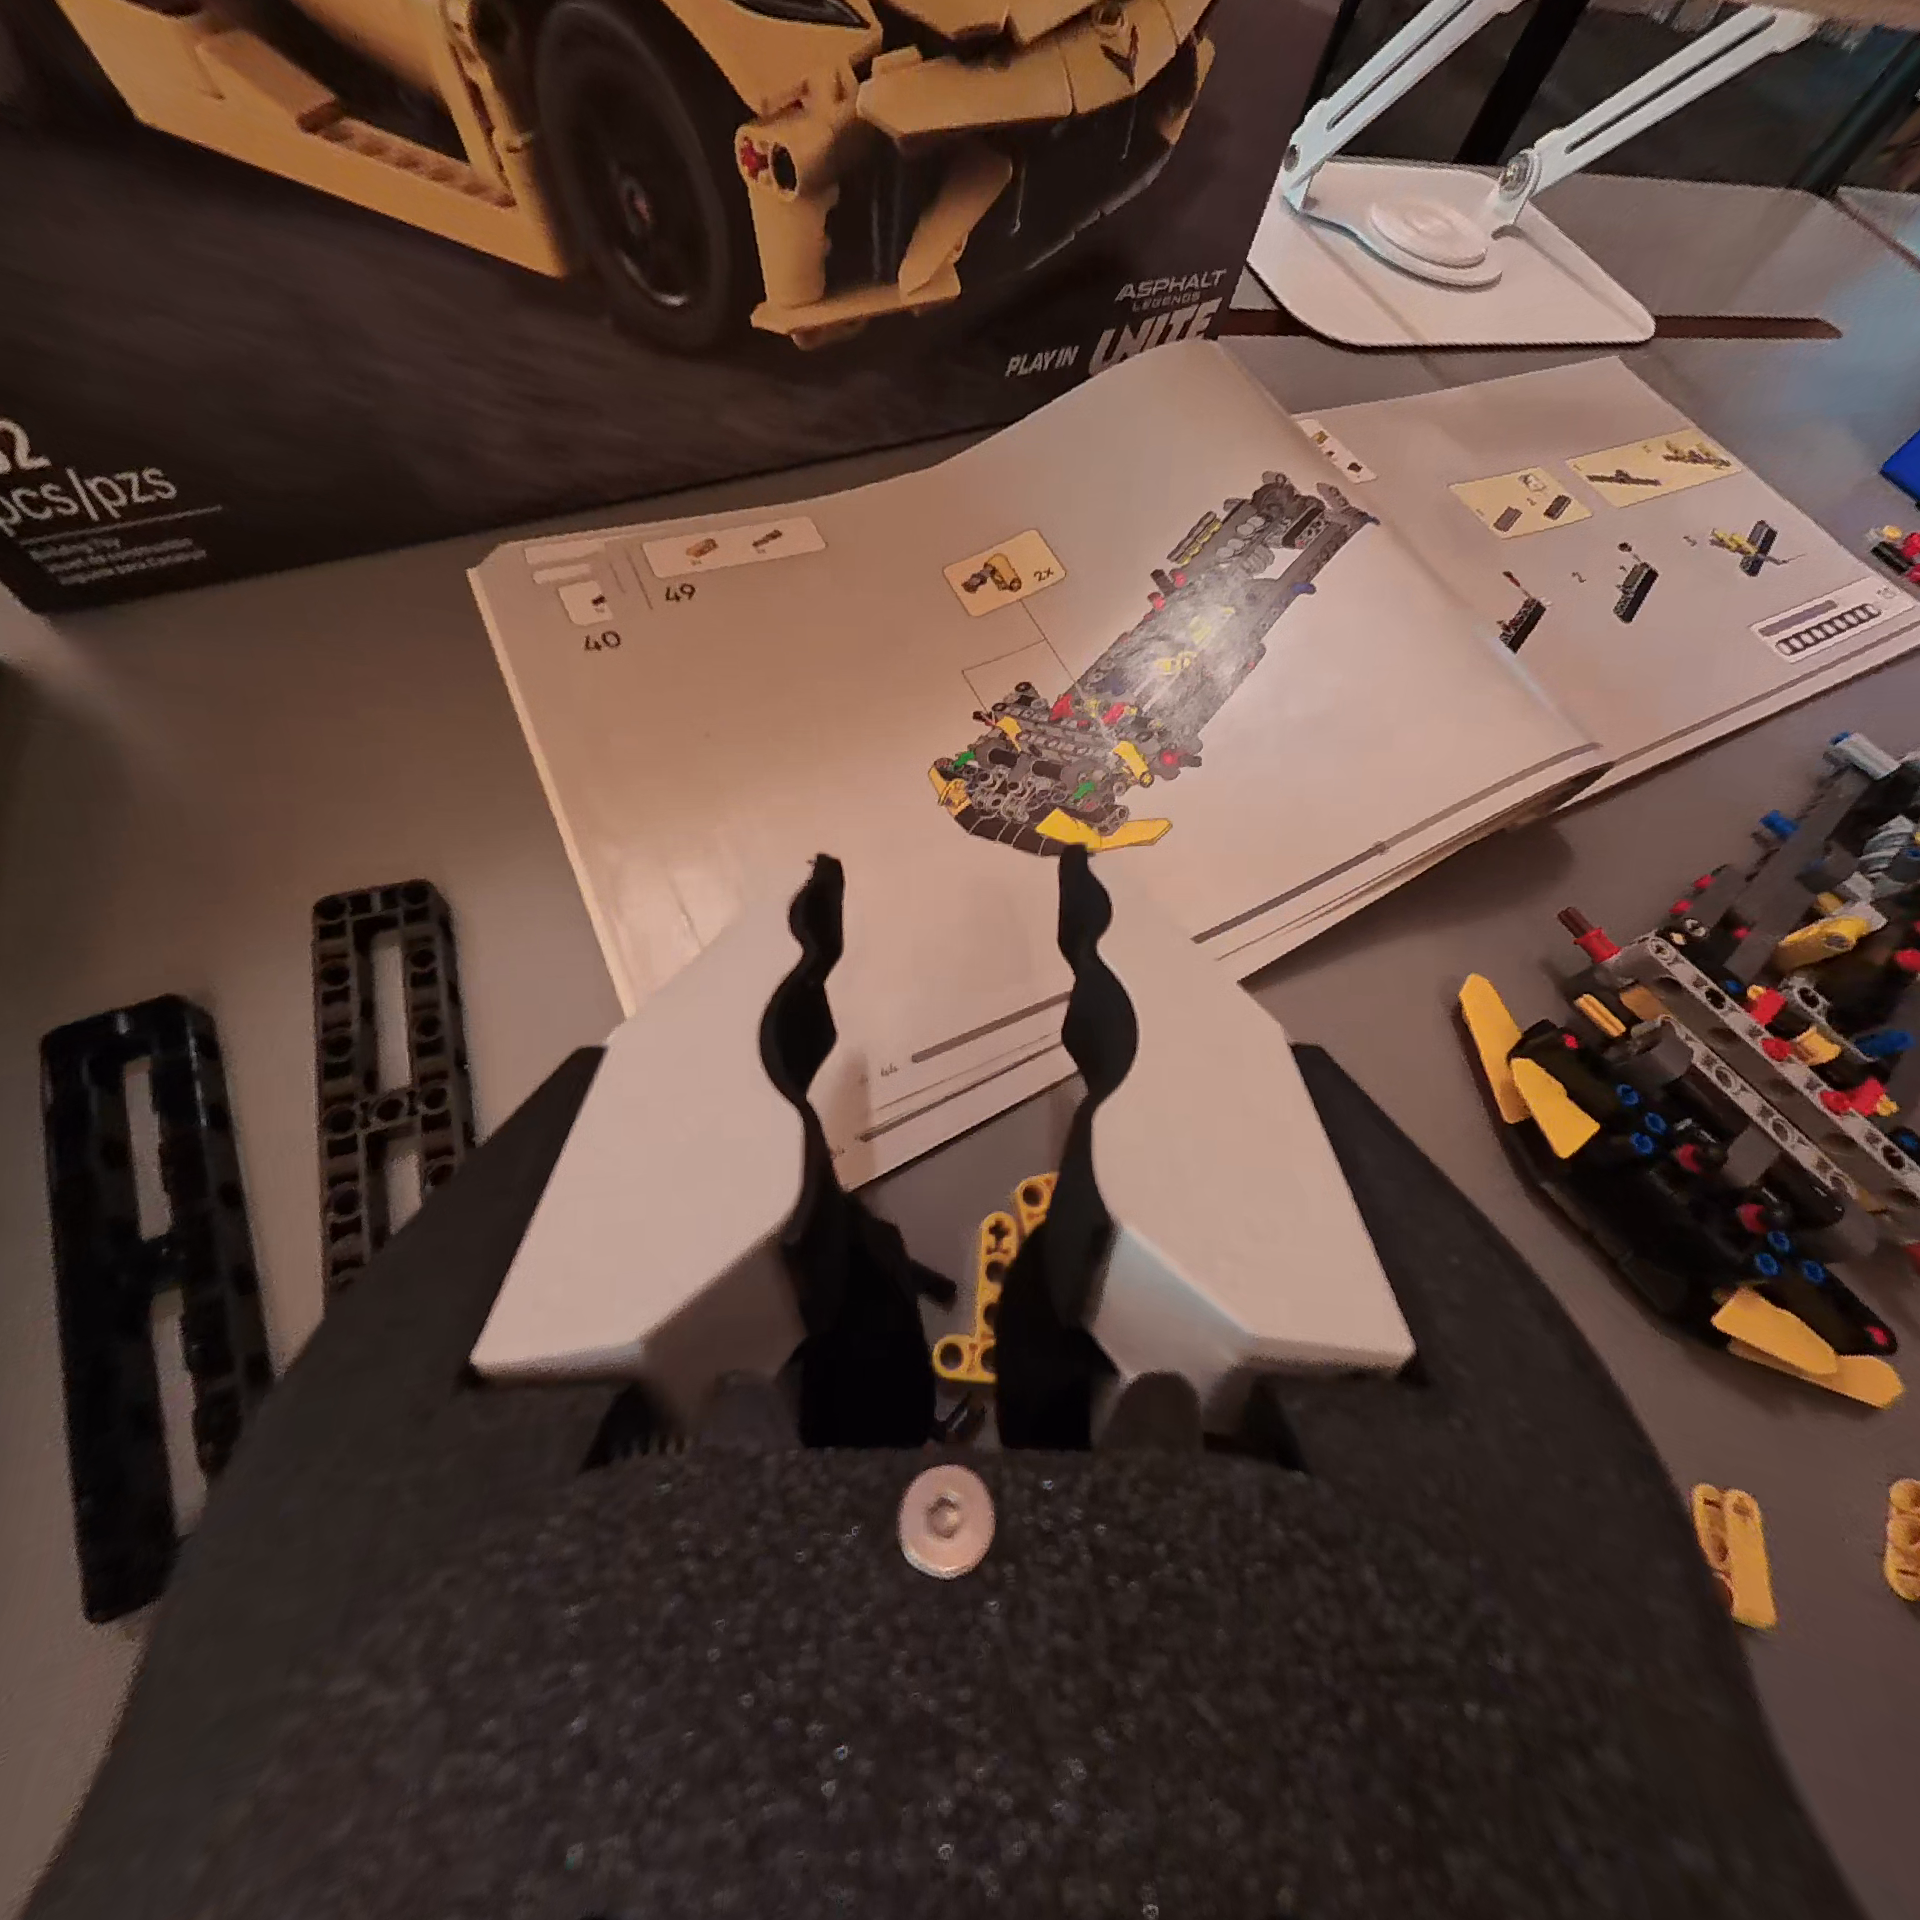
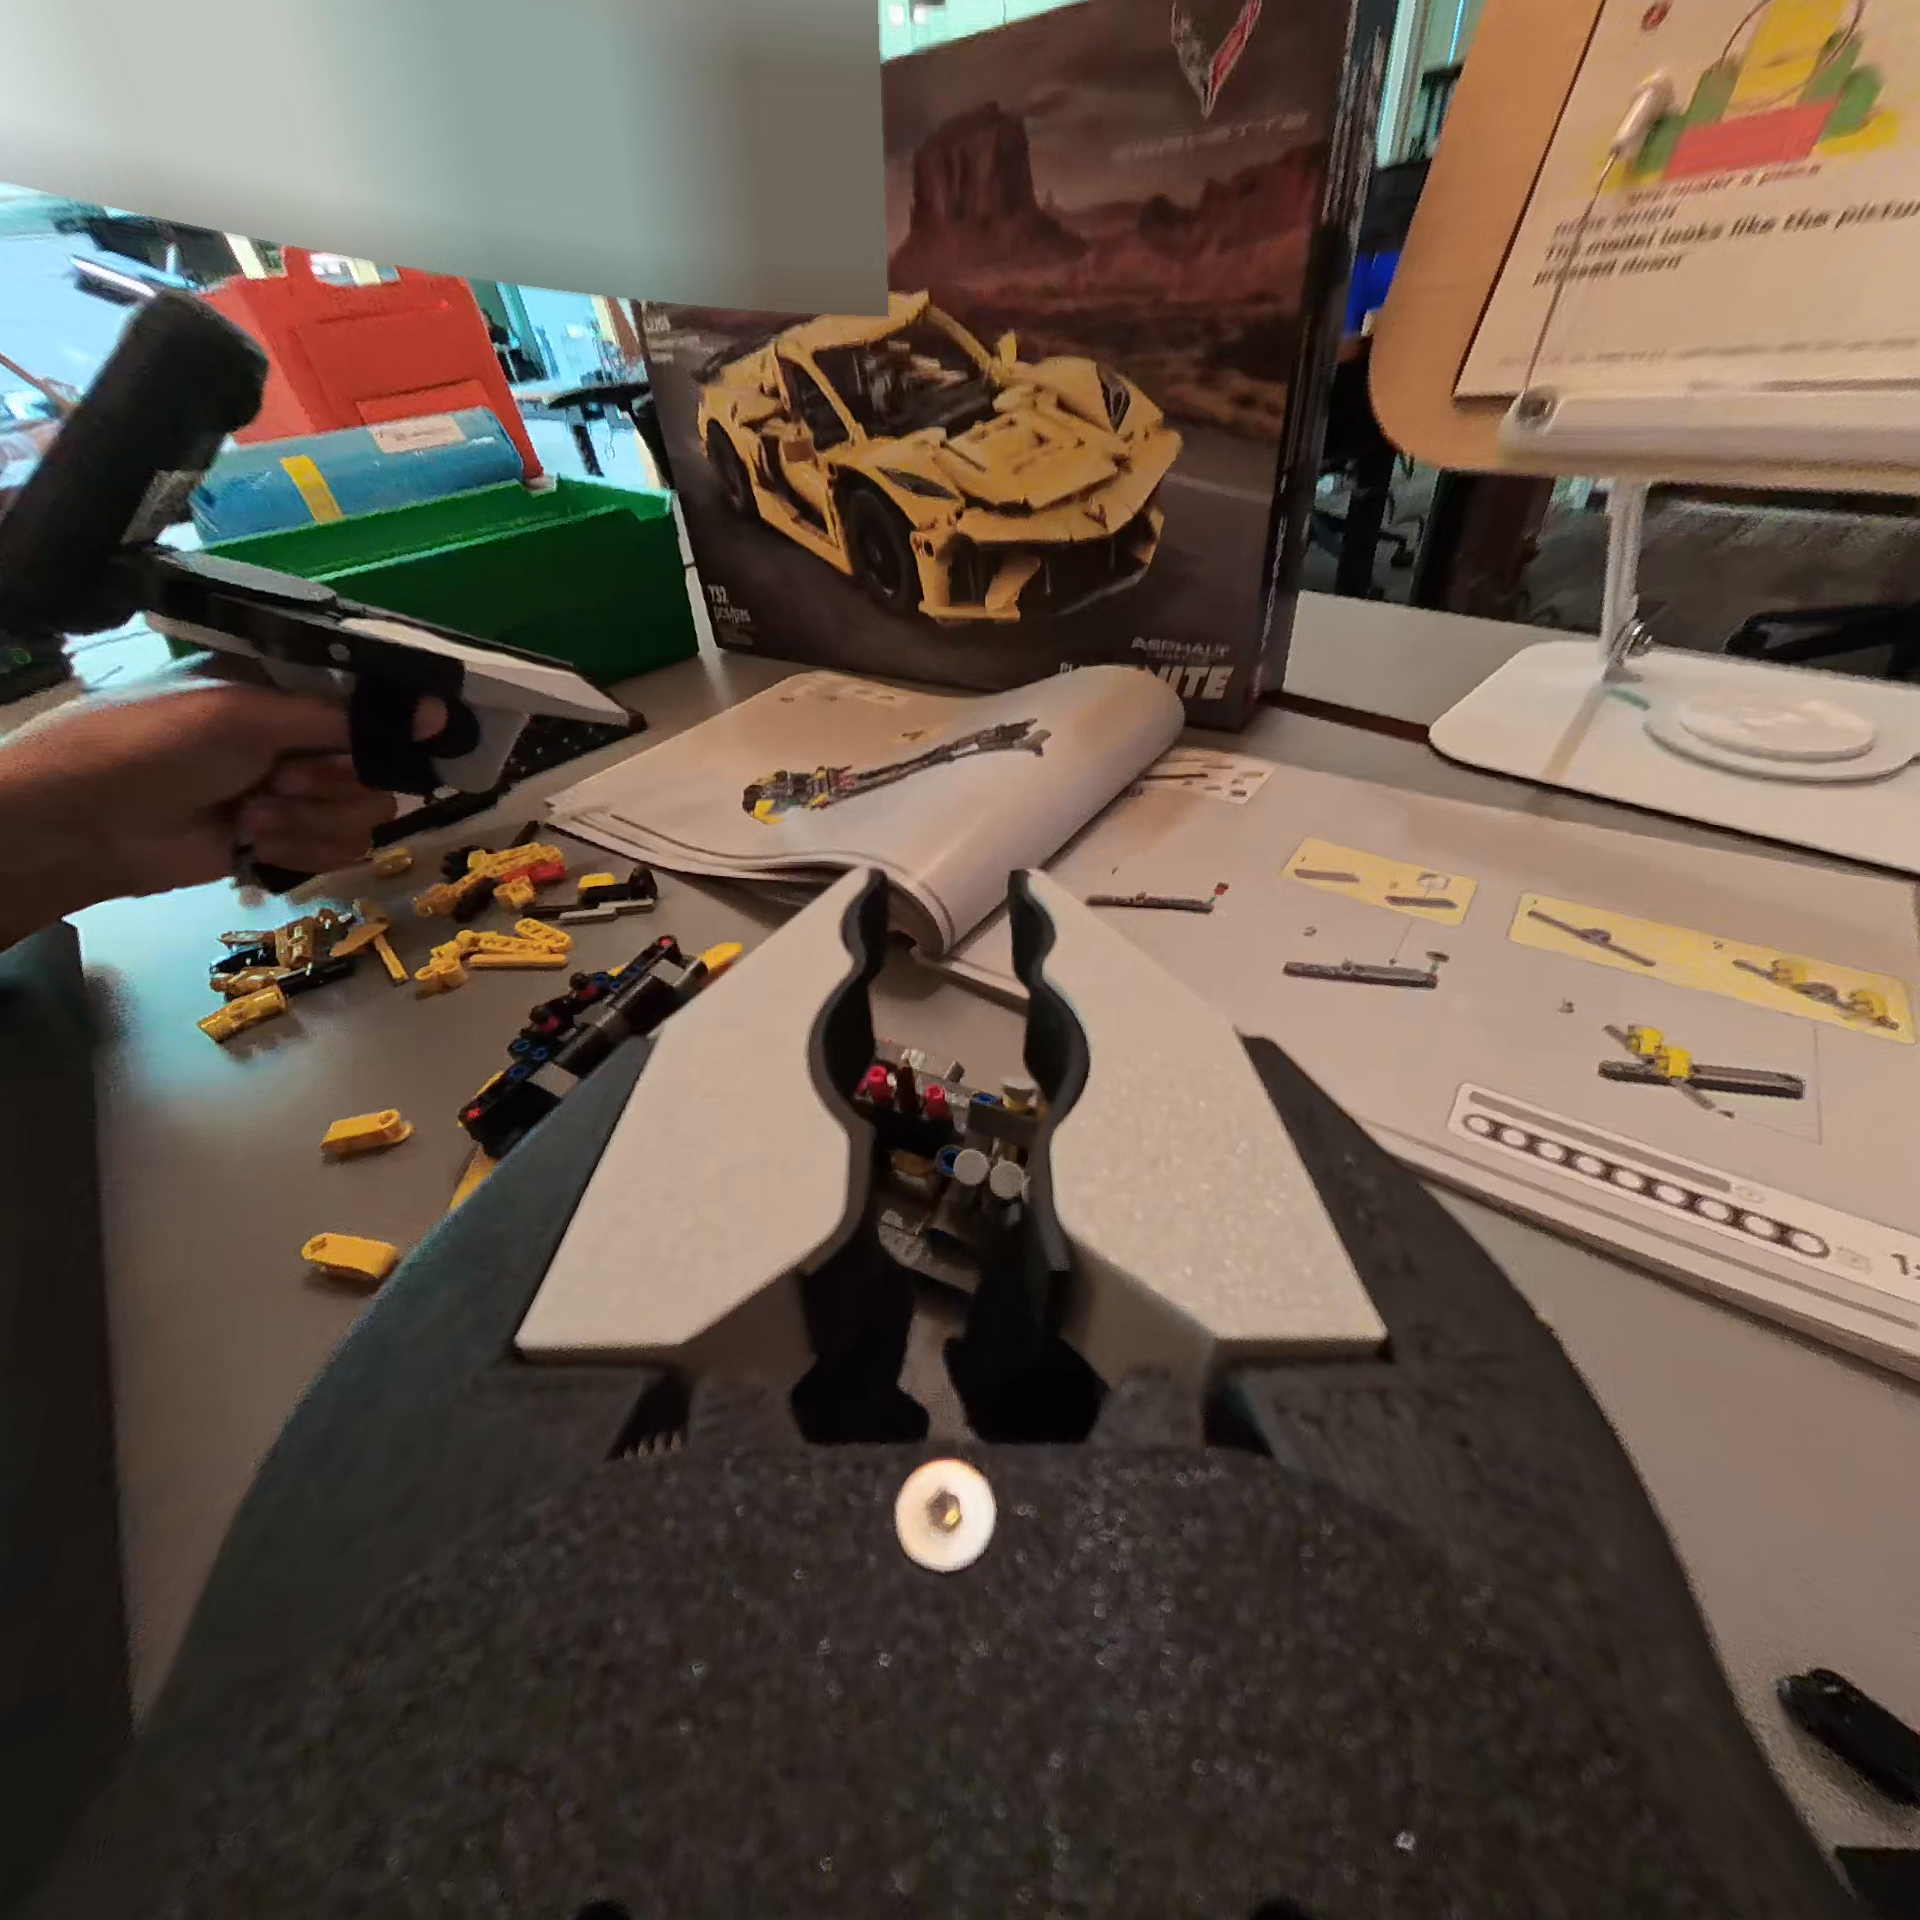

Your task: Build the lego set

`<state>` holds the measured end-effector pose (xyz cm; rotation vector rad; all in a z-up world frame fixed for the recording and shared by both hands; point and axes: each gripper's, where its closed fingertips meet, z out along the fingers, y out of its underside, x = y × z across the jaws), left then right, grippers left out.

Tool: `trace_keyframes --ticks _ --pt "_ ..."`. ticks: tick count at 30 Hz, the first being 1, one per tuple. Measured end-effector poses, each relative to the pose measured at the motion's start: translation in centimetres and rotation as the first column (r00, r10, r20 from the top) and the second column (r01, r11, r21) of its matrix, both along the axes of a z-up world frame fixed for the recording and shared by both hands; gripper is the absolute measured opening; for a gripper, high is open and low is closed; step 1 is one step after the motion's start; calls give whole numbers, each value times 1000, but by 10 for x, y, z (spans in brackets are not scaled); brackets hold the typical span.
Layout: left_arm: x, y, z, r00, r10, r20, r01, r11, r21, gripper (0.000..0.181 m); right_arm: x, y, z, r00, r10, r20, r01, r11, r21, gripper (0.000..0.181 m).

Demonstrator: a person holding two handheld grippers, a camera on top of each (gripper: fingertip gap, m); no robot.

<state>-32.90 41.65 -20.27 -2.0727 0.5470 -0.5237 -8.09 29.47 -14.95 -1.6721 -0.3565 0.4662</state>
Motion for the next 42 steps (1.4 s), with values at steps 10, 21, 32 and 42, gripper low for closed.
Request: trace_keyframes --ticks 10,21,32,42 --pt "5 -8 2 999 -43 -12 43 999 23 32 -9 2 -8 999 37 -1 -37 999 -33 24" --pt "24 -22 20 988 -157 -11 157 978 140 23 -29 -7 -22 992 125 35 -119 984 -136 25" --pt "76 -113 14 858 -504 -98 507 862 8 29 -49 -27 -18 976 168 138 -153 982 -109 23" --pt "63 -200 -46 712 -581 -396 526 814 -247 35 -52 -35 -12 981 180 70 -171 979 -114 23"
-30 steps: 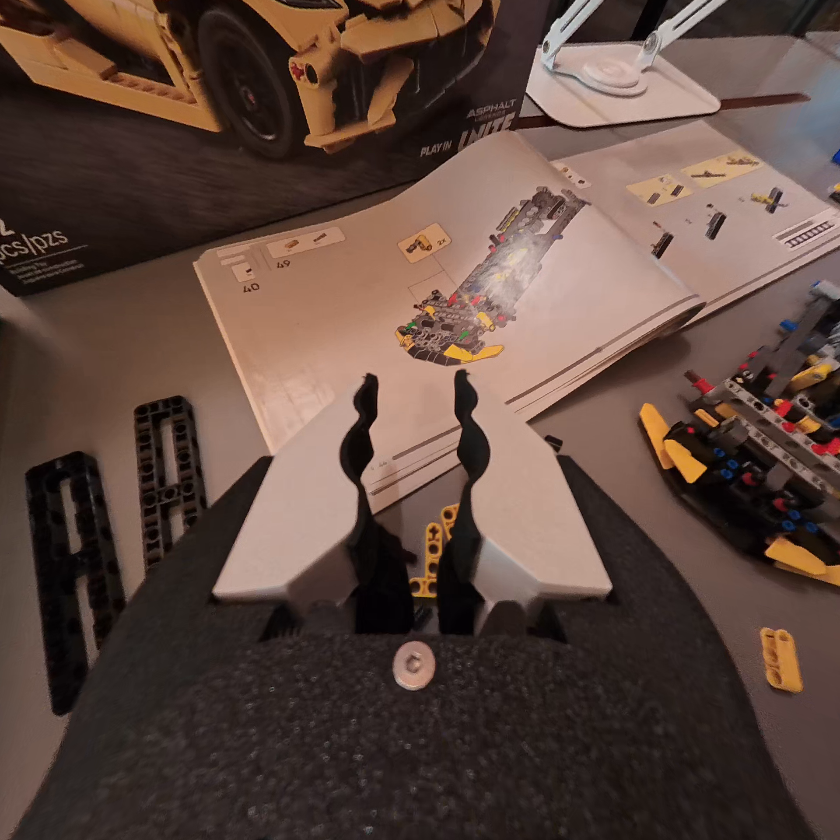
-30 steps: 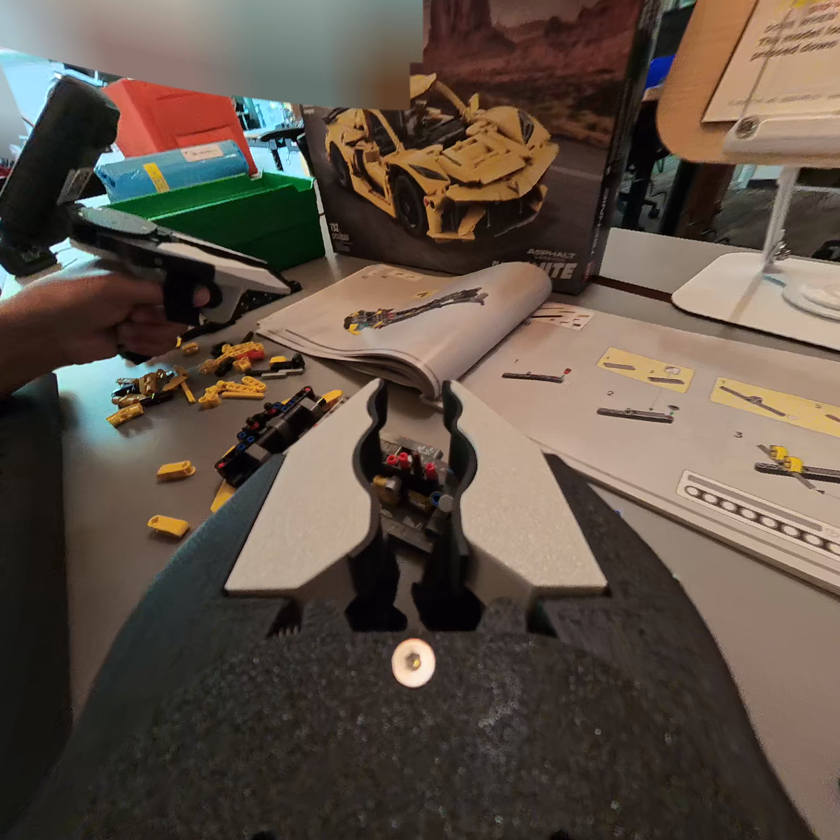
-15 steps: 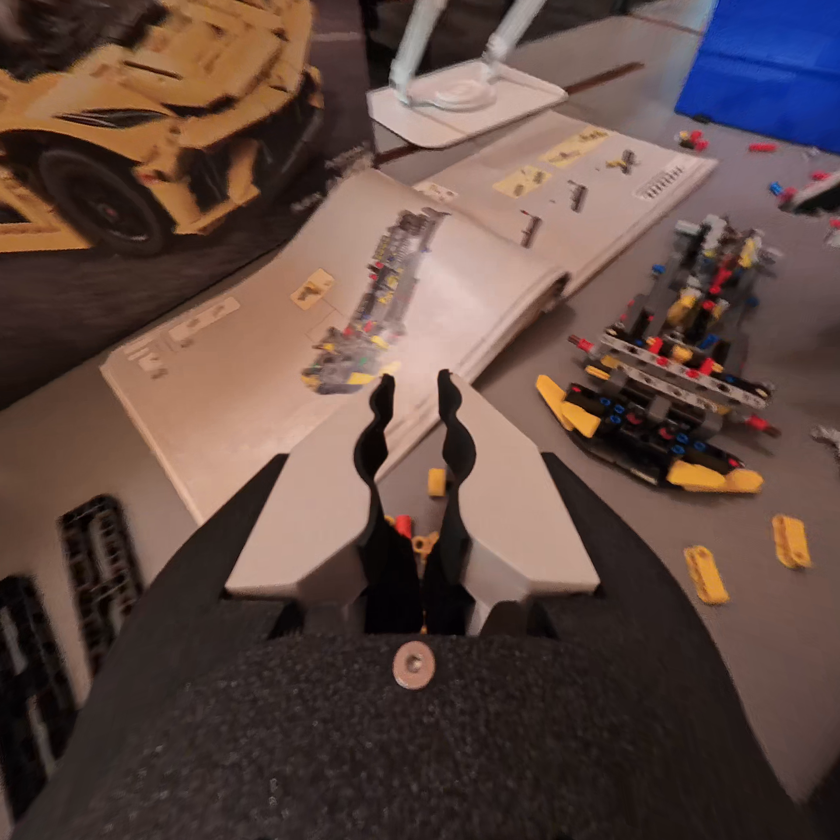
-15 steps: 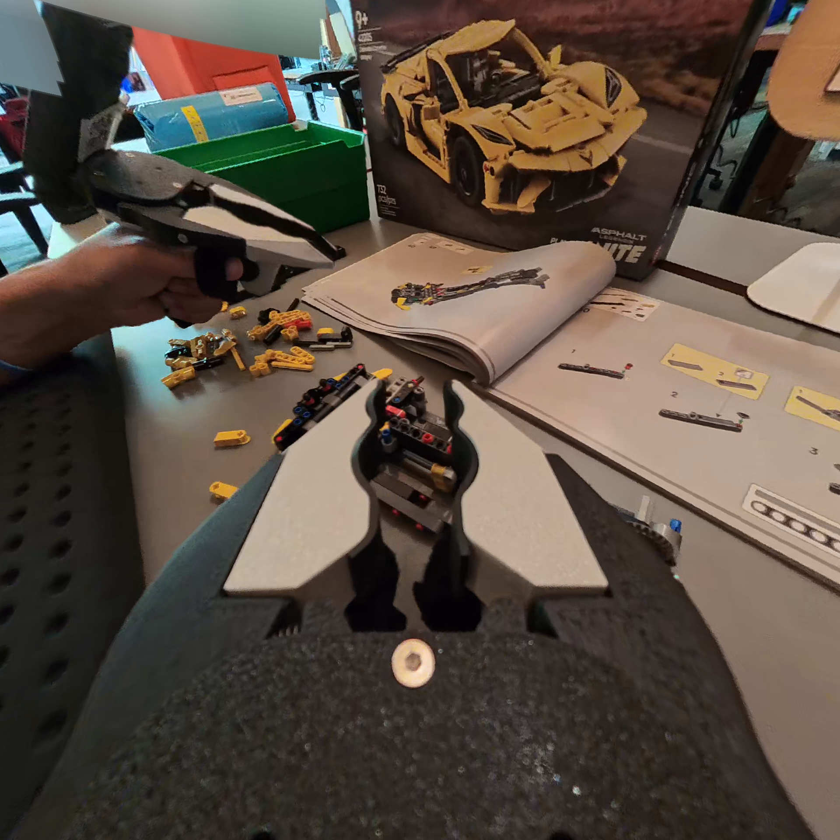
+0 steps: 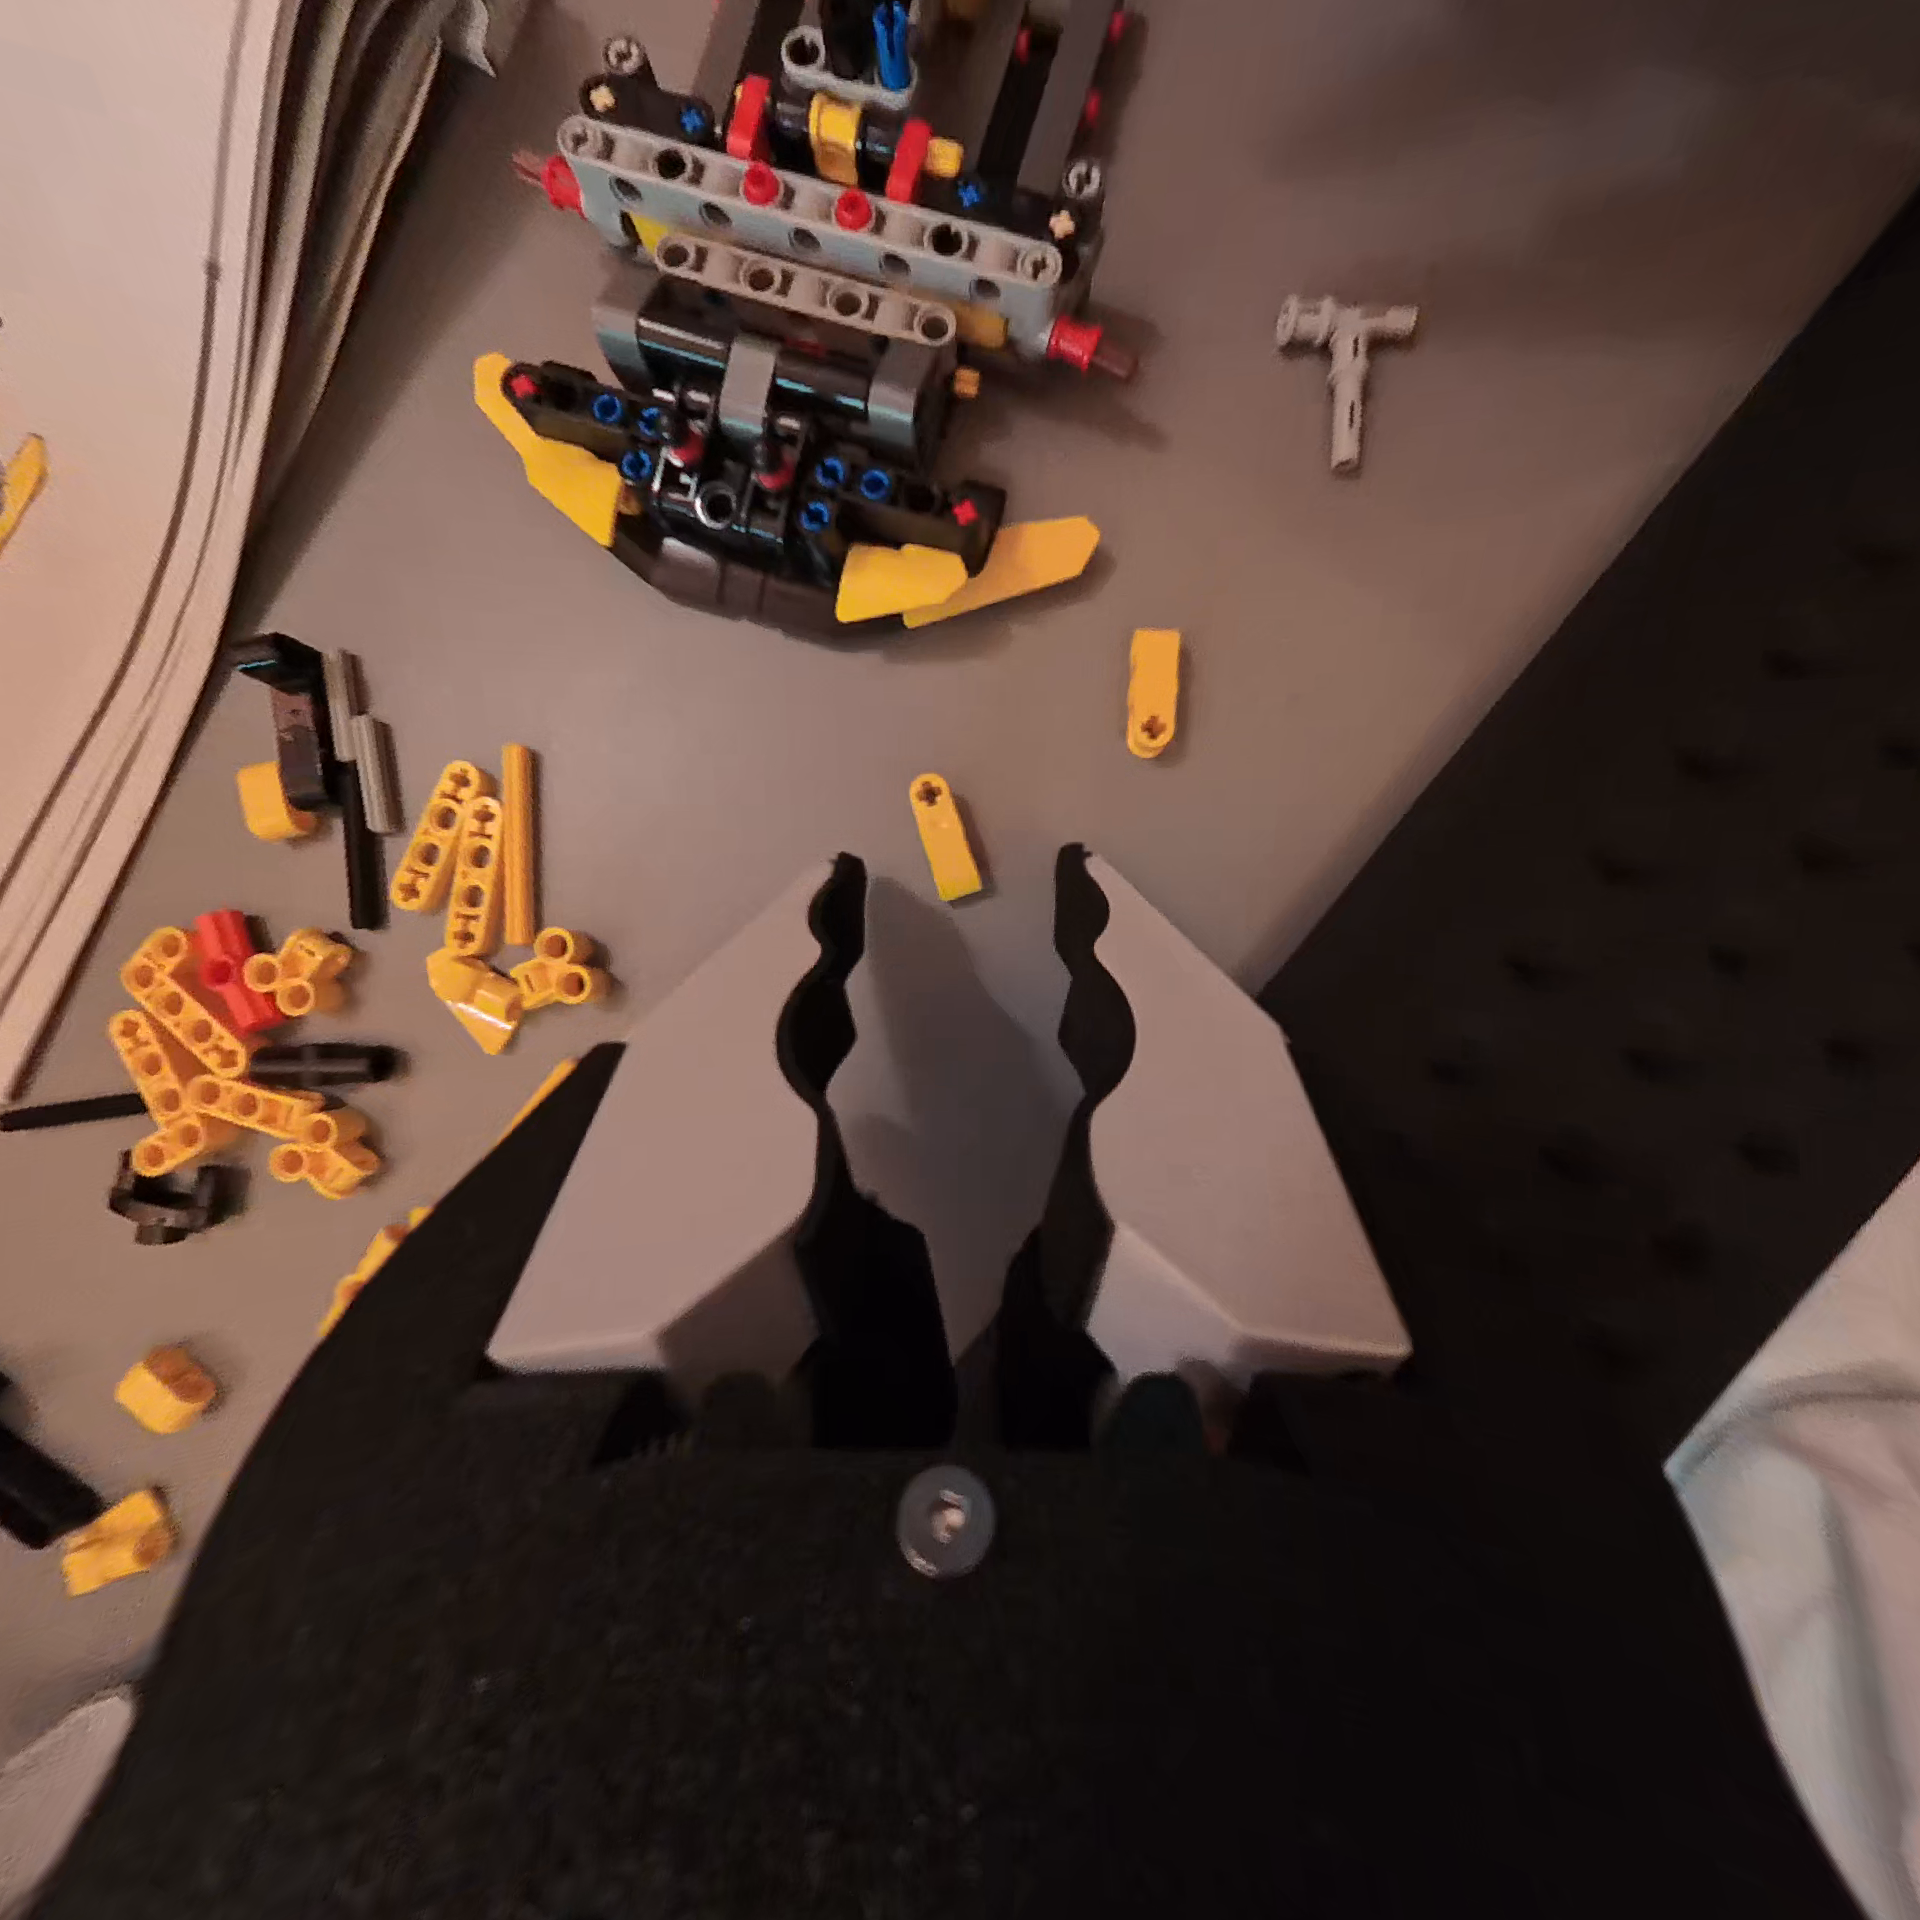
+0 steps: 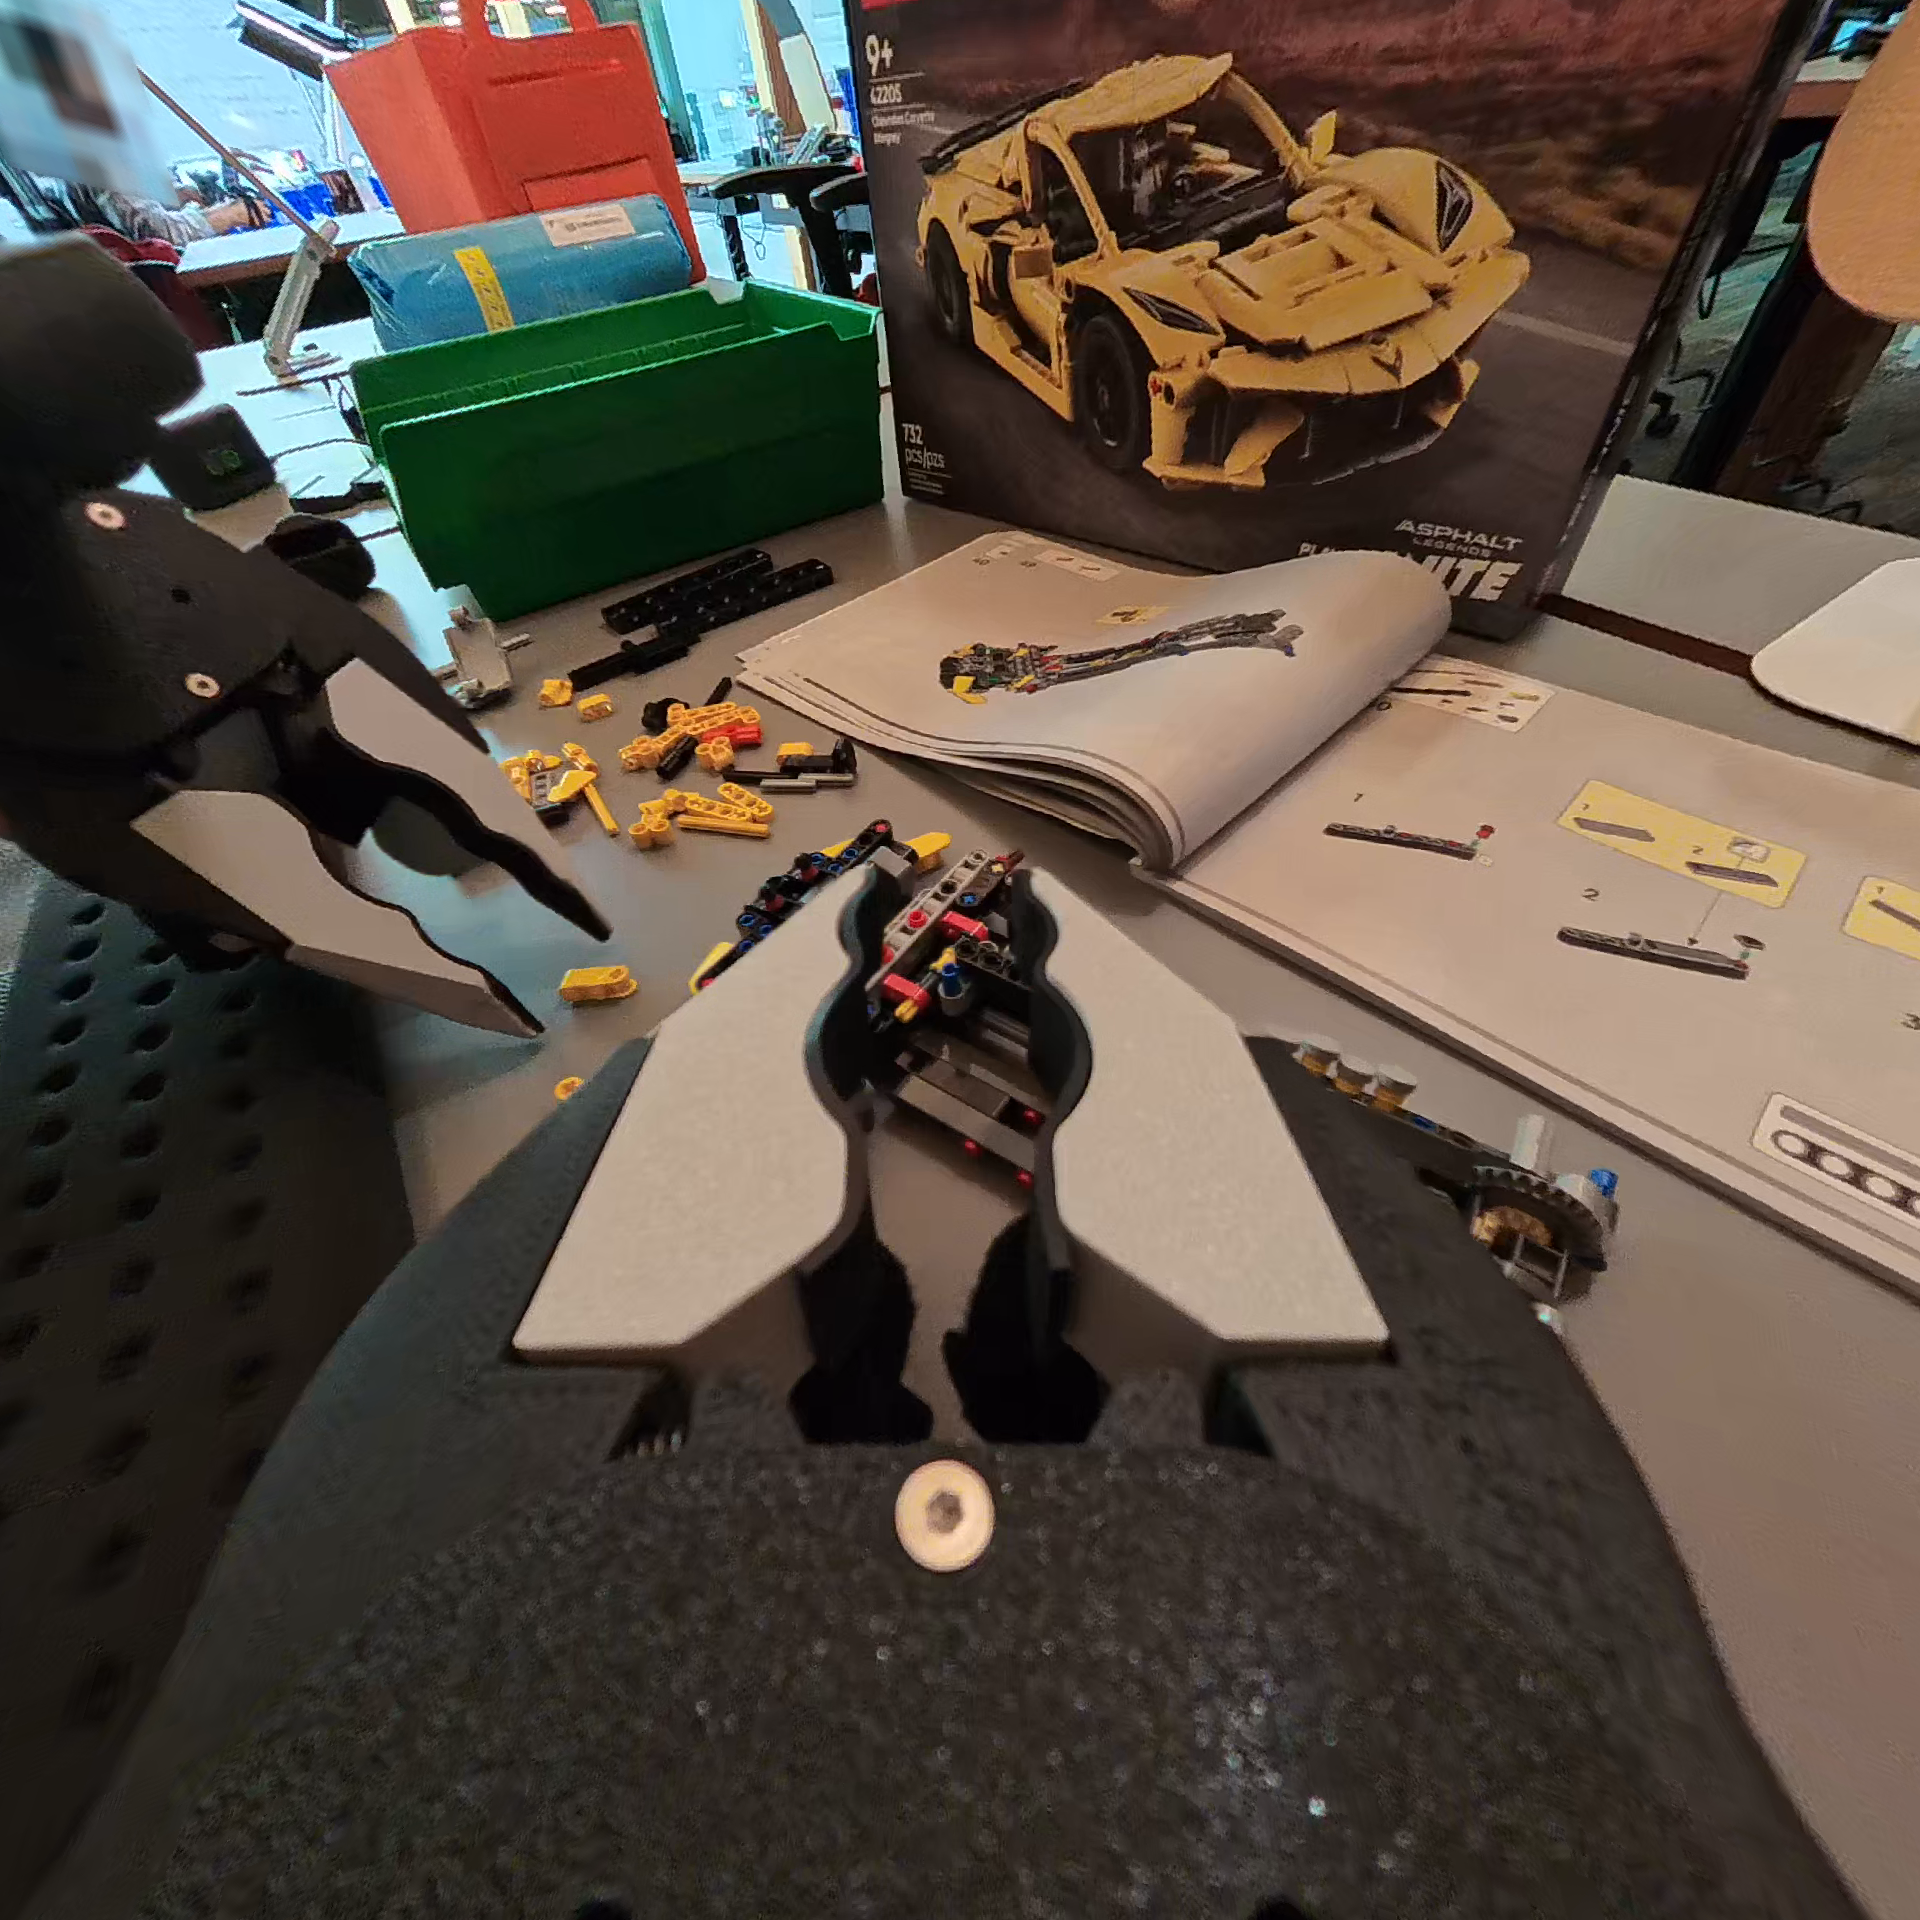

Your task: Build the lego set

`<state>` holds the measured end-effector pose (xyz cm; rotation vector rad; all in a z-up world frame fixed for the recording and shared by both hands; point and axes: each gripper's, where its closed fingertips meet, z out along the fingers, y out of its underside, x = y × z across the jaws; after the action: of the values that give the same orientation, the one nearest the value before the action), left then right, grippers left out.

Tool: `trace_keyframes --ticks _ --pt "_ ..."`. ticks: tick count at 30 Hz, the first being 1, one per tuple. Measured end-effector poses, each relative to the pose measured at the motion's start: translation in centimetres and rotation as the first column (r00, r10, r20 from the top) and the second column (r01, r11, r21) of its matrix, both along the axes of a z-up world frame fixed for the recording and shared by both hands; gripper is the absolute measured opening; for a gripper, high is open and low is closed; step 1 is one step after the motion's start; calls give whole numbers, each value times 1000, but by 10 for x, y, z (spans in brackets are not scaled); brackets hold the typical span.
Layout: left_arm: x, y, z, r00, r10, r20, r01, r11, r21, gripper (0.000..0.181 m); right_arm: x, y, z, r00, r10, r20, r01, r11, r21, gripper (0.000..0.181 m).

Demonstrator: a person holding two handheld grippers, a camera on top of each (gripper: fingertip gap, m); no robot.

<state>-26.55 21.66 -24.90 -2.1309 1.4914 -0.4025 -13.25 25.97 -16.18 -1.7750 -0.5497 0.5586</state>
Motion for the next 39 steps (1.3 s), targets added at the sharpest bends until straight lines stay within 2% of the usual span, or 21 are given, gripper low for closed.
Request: trace_keyframes --ticks 6,8,10,12,14,16,17,18,19,21,24,28,30,35,37,39 --pt "0 -2 -1 998 68 20 -67 997 -43 24 -5 -2 -4 999 12 44 -12 1000 6 23" --pt "0 -1 -4 997 79 17 -78 996 -51 26 -6 -3 -6 999 17 49 -17 1000 -5 22" --pt "3 -2 -4 997 67 37 -65 996 -55 26 -5 -3 -14 998 13 58 -9 998 -67 20" --pt "4 -3 -4 999 37 39 -35 998 -51 14 -5 -3 -24 998 18 66 -9 992 -129 23" --pt "3 -2 -4 1000 -31 0 31 1000 3 8 -9 -3 -32 997 43 59 -32 983 -180 30" --pt "1 6 0 991 -121 -63 129 981 143 7 -19 -7 -31 995 94 20 -89 978 -188 30" --pt "2 10 5 977 -188 -97 206 950 236 7 -25 -10 -29 992 126 -10 -126 973 -193 31" --pt "5 12 12 951 -278 -139 309 890 335 7 -33 -15 -27 984 174 -47 -180 962 -204 31" --pt "9 17 22 916 -353 -189 400 797 452 7 -40 -20 -26 971 225 -86 -239 946 -220 31" --pt "22 28 49 856 -435 -281 500 550 670 7 -54 -30 -24 936 320 -148 -349 904 -249 31" --pt "37 25 67 732 -529 -428 613 238 753 6 -64 -34 -21 913 383 -142 -408 879 -246 32" --pt "48 24 77 606 -537 -587 663 -67 745 7 -72 -37 -8 892 416 -174 -446 873 -199 27" --pt "55 22 85 580 -533 -616 642 -166 749 6 -71 -37 -8 893 418 -167 -445 875 -190 26" --pt "65 13 88 528 -516 -675 618 -312 722 6 -73 -37 -4 892 416 -178 -445 878 -177 26" --pt "68 11 86 510 -503 -697 619 -348 704 6 -74 -40 -3 892 429 -143 -449 879 -158 15" --pt "70 10 86 511 -504 -696 615 -352 706 6 -72 -39 -7 908 414 -62 -418 898 -135 8"
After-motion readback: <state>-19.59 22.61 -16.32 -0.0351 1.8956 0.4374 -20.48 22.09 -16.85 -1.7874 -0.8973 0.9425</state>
